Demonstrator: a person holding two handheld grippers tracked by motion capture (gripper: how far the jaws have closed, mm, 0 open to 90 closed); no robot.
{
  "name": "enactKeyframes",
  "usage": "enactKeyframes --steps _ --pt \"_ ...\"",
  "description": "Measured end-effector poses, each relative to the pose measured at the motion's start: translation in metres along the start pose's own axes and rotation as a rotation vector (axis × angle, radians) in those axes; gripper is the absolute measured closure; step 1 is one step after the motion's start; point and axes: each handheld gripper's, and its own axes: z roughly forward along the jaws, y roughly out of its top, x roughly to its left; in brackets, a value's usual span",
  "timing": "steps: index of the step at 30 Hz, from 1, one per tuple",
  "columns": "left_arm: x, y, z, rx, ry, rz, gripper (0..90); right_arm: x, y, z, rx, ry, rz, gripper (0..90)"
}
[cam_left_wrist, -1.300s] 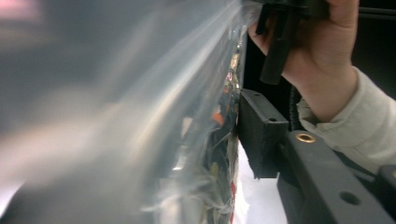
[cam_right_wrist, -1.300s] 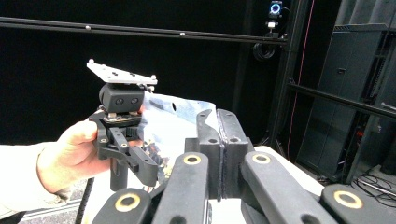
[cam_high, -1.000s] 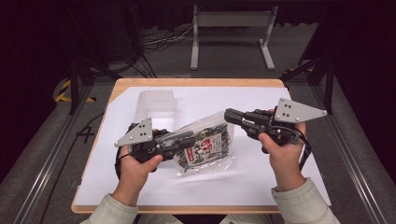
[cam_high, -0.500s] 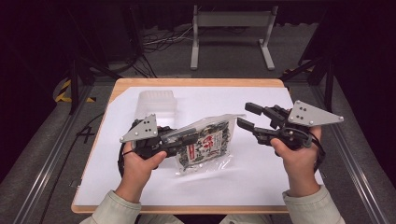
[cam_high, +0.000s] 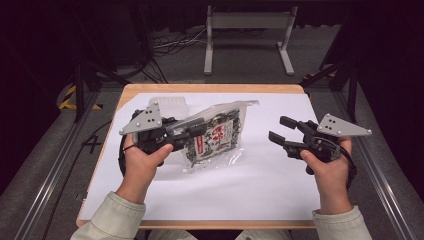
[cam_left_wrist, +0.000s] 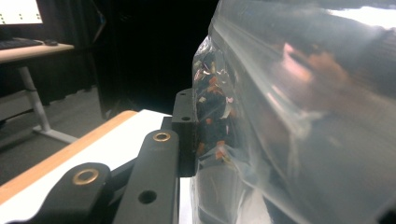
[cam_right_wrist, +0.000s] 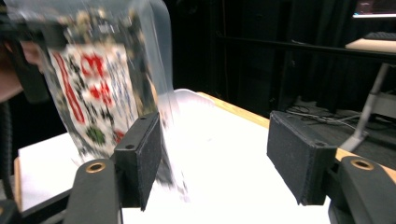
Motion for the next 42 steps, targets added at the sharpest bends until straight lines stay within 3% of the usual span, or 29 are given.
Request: enactKeyframes --steps 5,10,16,22,42 --pt "0.007 0.009 -0.005 -0.007 0.025 -0.001 73.8 -0.006 -0.005 -0.002 0.023 -0.031 -0.001 35.4" --pt "0.011 0.019 -0.013 0.000 0.067 0.030 73.8 -0.014 -0.013 -0.004 0.072 -0.101 -0.030 35.4" --pt "0.016 0.029 -0.022 -0.020 0.112 0.029 73.7 -0.028 -0.024 -0.009 0.091 -0.135 0.010 35.4" --pt "0.029 0.031 -0.026 -0.026 0.156 0.006 73.7 -0.037 -0.030 -0.012 0.107 -0.169 0.019 37.3" --pt "0.080 0.030 -0.039 -0.034 0.266 -0.048 73.7 -0.037 -0.050 -0.018 0.135 -0.172 0.021 38.5"
